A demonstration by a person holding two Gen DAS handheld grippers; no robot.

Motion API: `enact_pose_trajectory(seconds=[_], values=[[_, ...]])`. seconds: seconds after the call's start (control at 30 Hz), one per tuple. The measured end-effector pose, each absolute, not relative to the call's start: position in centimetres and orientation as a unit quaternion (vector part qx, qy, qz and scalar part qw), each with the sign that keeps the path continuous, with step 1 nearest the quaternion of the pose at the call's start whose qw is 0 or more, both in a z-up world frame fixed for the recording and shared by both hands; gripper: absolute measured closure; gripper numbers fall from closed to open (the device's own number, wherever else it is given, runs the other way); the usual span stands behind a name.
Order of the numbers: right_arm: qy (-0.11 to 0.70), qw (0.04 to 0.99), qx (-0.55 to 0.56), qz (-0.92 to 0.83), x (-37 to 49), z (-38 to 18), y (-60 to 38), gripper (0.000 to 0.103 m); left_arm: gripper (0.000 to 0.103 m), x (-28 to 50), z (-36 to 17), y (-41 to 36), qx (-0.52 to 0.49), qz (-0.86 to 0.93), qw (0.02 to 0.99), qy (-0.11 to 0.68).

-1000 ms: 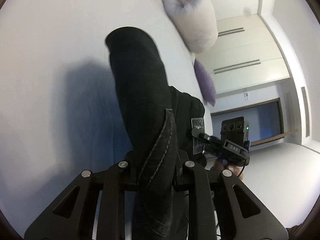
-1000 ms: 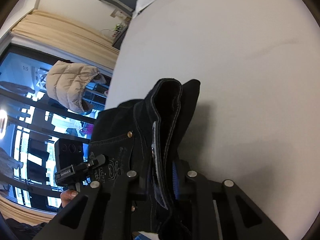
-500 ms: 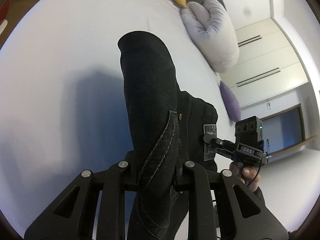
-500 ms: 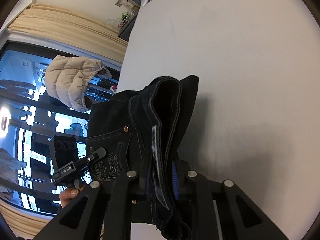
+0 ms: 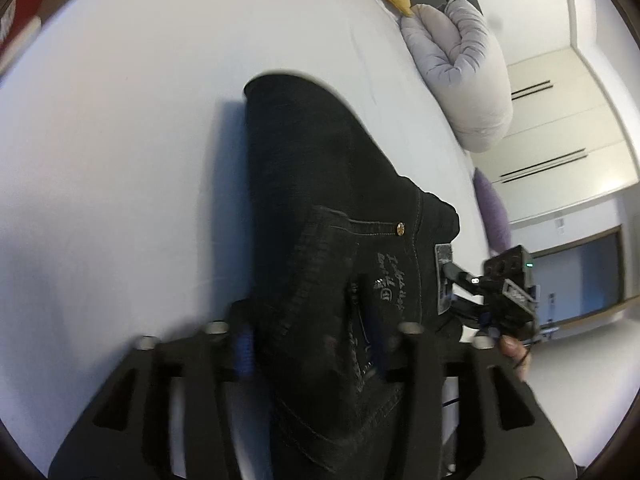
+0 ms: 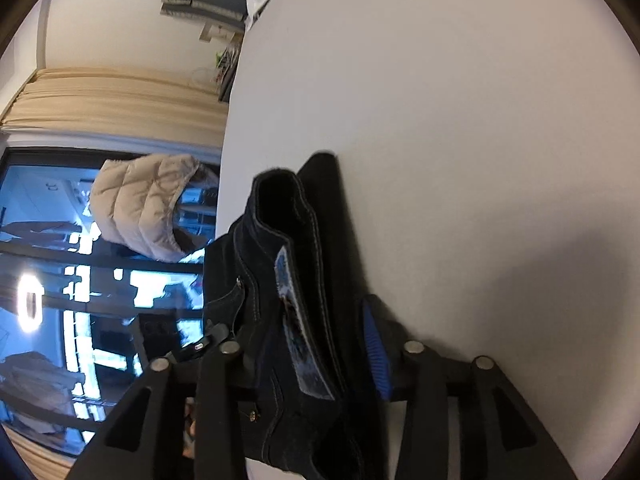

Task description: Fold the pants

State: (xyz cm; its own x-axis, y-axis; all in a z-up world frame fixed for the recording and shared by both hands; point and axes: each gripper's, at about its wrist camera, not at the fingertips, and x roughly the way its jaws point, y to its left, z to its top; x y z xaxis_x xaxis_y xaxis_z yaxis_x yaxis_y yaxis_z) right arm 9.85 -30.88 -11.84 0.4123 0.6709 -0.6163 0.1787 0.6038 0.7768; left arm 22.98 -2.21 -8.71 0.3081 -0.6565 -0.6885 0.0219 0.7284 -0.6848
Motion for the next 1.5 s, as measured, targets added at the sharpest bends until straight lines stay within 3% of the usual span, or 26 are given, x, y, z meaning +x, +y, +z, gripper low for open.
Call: enact_pose_trajectory(seconds=[0.07,0.17,0.33,0.43,0.53,0.73,0.87,1.0,1.2,1.5], values=[[0.504,0.750,0.402,0.148,8.6,-10.5,-31.3,0.051,0.022,22.0,-6.9,-2.4,-0.261,-0.213,0.782,0.525],[0.484,0.779,0.376,0.127,6.0,-8.4,-31.3,0.051,0.012,19.8,-3.8,-3.1,-0.223,-0.200,0.816,0.495],[0.450,0.830,0.313,0.101,1.0,-4.6,-29.2,0.045,0.008,13.8,0.8,-5.0,-0.146,-0.152,0.877,0.432],[0.436,0.861,0.249,0.085,-1.6,-2.6,-26.7,0.042,0.000,8.9,3.6,-6.1,-0.098,-0.119,0.911,0.382],[0.412,0.892,0.176,0.056,-4.3,-0.6,-24.2,0.041,0.000,3.9,6.4,-7.1,-0.049,-0.088,0.941,0.323],[0.321,0.940,0.118,0.017,-9.9,3.6,-23.0,0.020,0.000,-4.9,12.5,-10.0,0.079,-0.021,0.975,0.207],[0.245,0.963,0.113,-0.009,-12.7,7.1,-22.8,0.003,0.000,-7.8,15.7,-9.4,0.045,0.005,0.981,0.191],[0.182,0.978,0.098,-0.023,-14.7,10.4,-21.9,0.000,0.000,-10.2,17.1,-8.8,0.027,0.079,0.981,0.177],[0.156,0.984,0.050,-0.069,-16.2,13.2,-20.4,0.000,0.000,-9.8,17.6,-8.7,0.034,0.071,0.967,0.241],[0.272,0.957,0.070,-0.071,-15.9,12.0,-20.7,0.000,0.000,-6.0,12.6,-9.4,0.009,0.023,0.932,0.362]])
